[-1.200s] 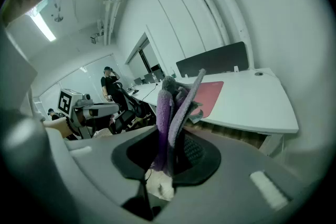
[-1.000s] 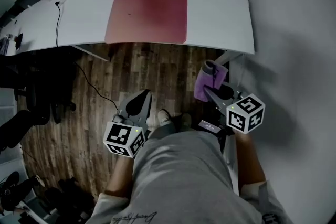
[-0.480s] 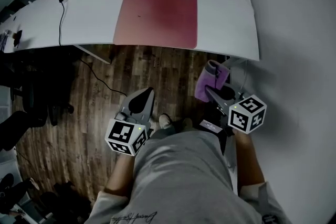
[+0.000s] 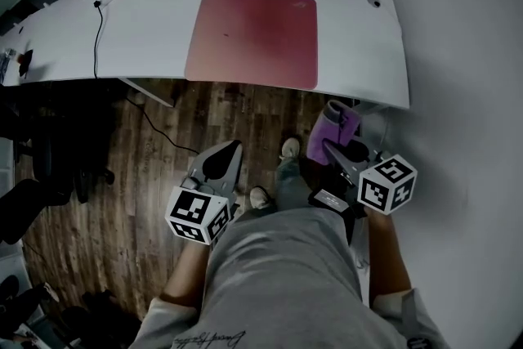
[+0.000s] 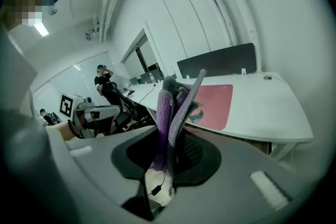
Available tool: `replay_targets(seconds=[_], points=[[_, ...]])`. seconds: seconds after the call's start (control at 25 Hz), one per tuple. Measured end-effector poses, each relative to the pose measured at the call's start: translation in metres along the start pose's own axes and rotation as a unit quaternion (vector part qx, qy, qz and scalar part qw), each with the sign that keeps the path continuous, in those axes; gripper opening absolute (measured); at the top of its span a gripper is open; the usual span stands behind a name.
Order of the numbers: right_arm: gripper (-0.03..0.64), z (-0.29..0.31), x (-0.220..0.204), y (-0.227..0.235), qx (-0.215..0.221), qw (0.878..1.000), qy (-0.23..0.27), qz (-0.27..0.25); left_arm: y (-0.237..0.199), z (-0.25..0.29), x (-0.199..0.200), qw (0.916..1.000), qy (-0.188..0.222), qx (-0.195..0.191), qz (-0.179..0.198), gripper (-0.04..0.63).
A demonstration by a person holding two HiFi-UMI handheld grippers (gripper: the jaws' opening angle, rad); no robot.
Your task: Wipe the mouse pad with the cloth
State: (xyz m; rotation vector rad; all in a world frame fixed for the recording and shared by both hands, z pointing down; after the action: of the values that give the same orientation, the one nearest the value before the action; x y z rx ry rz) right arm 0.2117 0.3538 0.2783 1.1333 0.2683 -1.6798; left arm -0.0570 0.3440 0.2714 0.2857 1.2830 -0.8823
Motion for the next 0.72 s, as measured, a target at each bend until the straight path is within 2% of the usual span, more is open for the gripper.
replay_targets(seconds=[0.32, 0.48, 0.72], points=[[0.088, 0.051, 0.036, 0.048, 0.002, 1.000, -0.010, -0.023, -0.036, 0.043, 0.017, 0.9998, 0.002, 0.018, -0.001, 0.020], [0.089, 0.083, 0.070, 0.078, 0.013, 0.999, -0.019, -0.033, -0.063, 0.075, 0.032, 0.9993, -0.004, 0.034, -0.013, 0.020], [0.089, 0.123, 0.119, 0.129, 0.021, 0.998, -0.041, -0.047, -0.093, 0.129, 0.063, 0.9991, 0.002, 0.035, -0.022, 0.020]])
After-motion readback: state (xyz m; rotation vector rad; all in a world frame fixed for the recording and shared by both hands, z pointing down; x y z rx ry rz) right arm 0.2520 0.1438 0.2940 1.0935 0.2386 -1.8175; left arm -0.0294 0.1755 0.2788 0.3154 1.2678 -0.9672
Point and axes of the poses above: the fingertips, and each gripper's own axes: z forward along the fingers, y to its right, x out of its top, the point moved 7 cm from there along -z, backward along the fingers, and after that the axes turned 3 degrees about -x, right-handed, at the moved point
